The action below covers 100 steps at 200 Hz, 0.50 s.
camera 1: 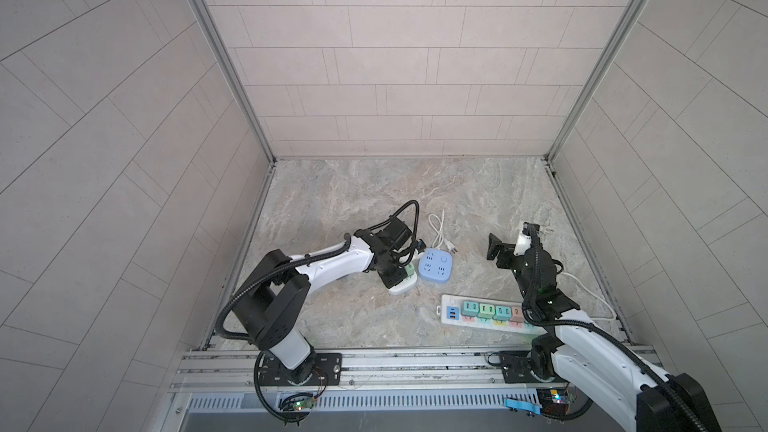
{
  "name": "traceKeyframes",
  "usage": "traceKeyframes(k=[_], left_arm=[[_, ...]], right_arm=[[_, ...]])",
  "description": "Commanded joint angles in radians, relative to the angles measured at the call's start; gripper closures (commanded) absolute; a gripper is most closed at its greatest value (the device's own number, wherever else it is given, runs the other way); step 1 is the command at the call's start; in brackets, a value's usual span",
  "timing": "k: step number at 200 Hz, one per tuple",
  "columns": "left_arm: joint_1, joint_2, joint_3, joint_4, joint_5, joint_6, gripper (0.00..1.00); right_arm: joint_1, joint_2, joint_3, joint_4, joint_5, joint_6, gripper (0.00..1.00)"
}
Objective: Insert the plug
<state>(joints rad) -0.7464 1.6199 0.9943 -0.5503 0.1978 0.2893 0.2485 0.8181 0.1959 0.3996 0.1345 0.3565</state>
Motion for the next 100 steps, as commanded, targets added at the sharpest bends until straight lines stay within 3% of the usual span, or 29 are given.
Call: traceKeyframes(k=[1, 100], left_arm=[[0.011, 0.054, -0.010, -0.061, -0.040, 0.035, 1.00], [0.214, 0.111, 0.107, -0.116, -0.053, 0.149, 0.99]], right_arm=[[0.004, -0.013, -0.004, 0.014, -0.001, 0.002, 0.00], [0.006, -0.016, -0.006, 0.014, -0.005, 0.001, 0.00]])
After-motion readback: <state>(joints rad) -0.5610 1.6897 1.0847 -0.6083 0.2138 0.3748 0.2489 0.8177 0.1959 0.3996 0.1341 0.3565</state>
